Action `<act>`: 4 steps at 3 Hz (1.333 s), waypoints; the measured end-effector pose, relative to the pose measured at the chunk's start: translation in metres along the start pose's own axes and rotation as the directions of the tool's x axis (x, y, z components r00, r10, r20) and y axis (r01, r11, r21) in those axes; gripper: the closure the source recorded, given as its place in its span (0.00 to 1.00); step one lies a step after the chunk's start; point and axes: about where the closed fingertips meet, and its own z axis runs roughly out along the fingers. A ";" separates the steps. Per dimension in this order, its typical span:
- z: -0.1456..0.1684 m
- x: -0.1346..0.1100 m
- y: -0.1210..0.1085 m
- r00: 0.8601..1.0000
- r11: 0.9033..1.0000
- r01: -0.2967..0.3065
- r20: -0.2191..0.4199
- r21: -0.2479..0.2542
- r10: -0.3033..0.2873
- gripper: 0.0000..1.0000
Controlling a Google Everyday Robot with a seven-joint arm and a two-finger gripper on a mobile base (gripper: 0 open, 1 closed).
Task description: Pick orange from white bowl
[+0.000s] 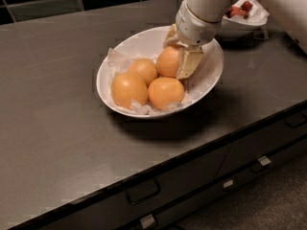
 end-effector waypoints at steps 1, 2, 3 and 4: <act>0.009 -0.001 0.001 1.000 1.000 0.005 -0.002 0.022 -0.005 0.38; 0.008 -0.001 0.001 1.000 1.000 0.005 -0.002 0.022 -0.005 0.37; 0.010 -0.001 0.004 1.000 1.000 0.002 -0.001 0.020 -0.002 0.27; 0.015 -0.005 0.015 1.000 1.000 -0.004 0.003 0.027 0.004 0.46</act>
Offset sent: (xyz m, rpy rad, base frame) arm 0.0023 0.0029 -0.0136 0.0139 -0.0345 -0.0050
